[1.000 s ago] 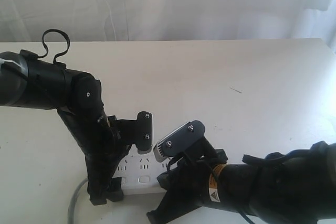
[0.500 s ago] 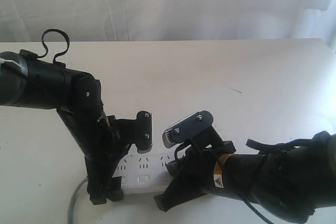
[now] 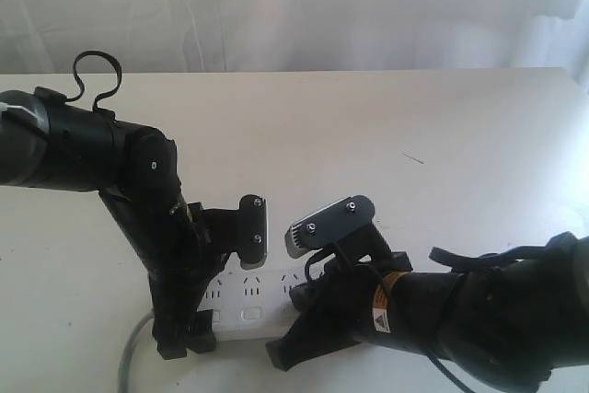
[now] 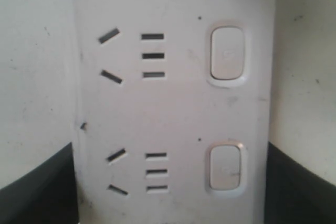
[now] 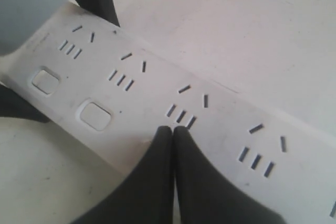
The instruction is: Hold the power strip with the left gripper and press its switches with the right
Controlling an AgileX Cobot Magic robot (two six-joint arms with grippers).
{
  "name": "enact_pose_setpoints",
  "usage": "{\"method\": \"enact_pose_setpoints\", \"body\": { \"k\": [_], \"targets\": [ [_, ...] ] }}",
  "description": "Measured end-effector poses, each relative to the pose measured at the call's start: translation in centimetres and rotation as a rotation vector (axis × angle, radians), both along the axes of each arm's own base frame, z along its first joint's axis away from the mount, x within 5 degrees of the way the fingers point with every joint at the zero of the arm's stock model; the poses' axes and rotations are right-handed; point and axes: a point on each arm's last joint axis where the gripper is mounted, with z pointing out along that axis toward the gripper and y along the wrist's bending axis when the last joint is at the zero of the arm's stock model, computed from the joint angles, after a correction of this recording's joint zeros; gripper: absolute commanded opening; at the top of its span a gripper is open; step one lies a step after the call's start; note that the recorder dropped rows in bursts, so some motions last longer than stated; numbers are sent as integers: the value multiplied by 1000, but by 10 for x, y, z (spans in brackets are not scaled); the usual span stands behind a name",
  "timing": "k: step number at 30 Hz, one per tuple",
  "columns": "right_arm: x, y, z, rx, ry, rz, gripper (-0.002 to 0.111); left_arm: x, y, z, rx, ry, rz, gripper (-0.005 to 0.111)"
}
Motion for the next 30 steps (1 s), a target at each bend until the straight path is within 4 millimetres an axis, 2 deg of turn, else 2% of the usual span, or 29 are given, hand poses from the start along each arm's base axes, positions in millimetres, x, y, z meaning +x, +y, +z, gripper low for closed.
{"method": "enact_pose_setpoints", "body": {
  "k": [11, 24, 30],
  "targets": [
    [-2, 3, 0, 7, 1, 10, 0, 0, 0, 0, 1, -1, -2, 0],
    [-5, 12, -15, 17, 14, 36, 0, 0, 0, 0, 3, 0, -3, 0],
    [-6, 13, -15, 19, 15, 34, 0, 0, 0, 0, 5, -1, -4, 0]
  ]
}}
